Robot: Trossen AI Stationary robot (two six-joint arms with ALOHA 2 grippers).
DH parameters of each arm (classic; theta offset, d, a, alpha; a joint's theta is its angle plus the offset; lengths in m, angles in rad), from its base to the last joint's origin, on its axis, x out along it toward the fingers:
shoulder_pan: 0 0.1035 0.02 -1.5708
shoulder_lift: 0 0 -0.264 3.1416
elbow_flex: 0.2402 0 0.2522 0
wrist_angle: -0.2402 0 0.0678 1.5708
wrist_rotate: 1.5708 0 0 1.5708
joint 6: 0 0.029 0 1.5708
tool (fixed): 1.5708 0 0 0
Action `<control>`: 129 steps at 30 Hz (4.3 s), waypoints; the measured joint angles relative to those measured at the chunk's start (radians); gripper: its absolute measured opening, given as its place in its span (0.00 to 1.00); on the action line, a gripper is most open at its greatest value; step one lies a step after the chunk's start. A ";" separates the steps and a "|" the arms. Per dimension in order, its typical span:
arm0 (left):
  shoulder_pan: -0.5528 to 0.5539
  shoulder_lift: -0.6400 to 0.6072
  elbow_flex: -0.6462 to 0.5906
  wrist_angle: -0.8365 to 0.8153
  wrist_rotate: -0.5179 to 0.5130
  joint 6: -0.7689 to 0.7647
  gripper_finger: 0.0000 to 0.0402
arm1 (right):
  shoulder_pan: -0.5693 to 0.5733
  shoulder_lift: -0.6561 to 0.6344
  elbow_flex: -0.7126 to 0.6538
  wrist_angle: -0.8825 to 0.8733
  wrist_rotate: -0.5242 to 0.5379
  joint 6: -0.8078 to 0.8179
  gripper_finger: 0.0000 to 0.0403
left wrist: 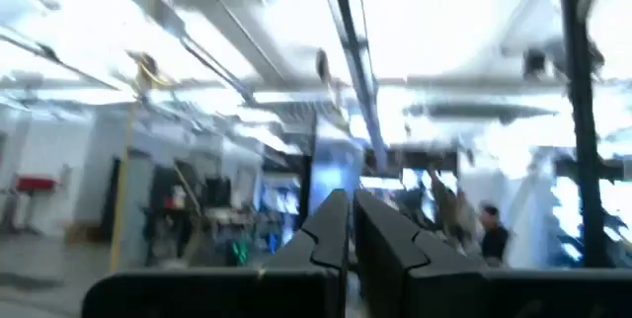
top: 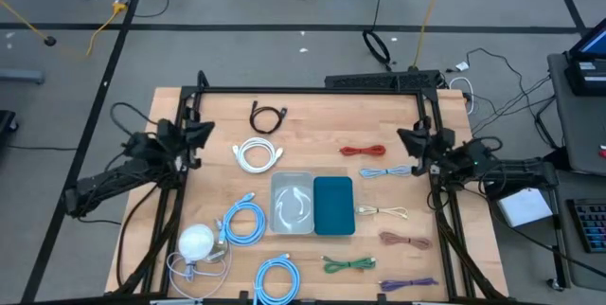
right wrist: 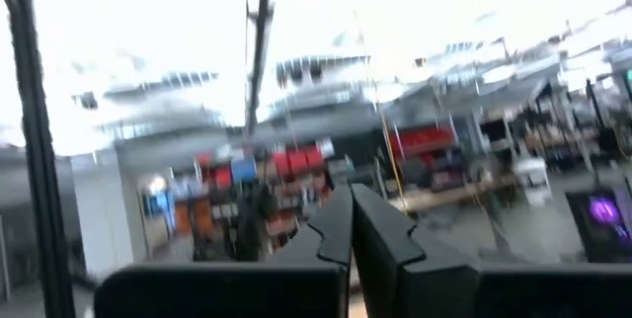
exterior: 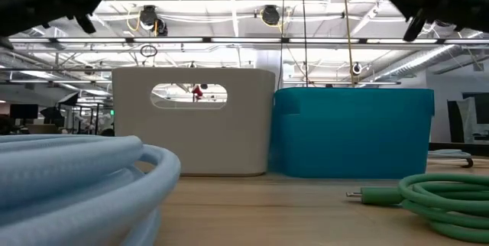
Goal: Pick & Place USB Port
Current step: Put the orange charger cable into the blue bin
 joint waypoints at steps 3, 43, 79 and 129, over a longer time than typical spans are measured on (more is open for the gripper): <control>0.000 0.001 0.000 0.027 -0.040 0.005 0.06 | 0.000 0.000 0.000 0.078 -0.004 0.021 0.00; 0.001 0.001 0.008 -0.190 0.077 -0.058 0.06 | -0.015 1.014 0.810 -1.515 0.153 -0.142 0.52; 0.001 0.001 0.009 -0.244 0.080 -0.078 0.06 | -0.167 1.398 0.704 -1.004 0.094 -0.337 0.05; 0.002 0.001 0.009 -0.302 0.058 -0.076 0.06 | 0.597 1.470 1.182 -1.094 0.349 1.046 0.02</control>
